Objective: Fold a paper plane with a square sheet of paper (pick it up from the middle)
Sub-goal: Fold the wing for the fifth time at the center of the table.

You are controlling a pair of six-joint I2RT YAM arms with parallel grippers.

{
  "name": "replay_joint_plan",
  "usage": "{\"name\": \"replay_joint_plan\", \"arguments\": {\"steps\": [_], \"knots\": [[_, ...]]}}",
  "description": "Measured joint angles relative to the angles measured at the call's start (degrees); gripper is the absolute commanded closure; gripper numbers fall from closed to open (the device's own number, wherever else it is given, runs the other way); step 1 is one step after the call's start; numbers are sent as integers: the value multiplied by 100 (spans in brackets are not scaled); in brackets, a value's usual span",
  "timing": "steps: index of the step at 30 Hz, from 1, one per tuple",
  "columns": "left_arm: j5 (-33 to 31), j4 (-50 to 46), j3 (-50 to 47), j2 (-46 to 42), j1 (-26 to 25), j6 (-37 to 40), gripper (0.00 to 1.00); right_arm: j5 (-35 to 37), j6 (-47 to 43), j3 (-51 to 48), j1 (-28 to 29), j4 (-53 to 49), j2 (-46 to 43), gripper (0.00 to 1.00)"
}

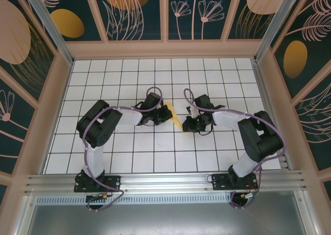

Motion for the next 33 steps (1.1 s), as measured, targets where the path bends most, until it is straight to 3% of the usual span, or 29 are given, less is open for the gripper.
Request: {"name": "replay_joint_plan", "arguments": {"steps": [19, 25, 33], "knots": [[7, 7, 0, -4, 0, 48, 91, -369, -24, 734, 66, 308, 1069, 91], [35, -125, 109, -11, -11, 365, 84, -356, -22, 734, 59, 306, 1145, 93], [175, 595, -505, -415, 22, 817, 86, -407, -17, 734, 26, 323, 1169, 93]]}}
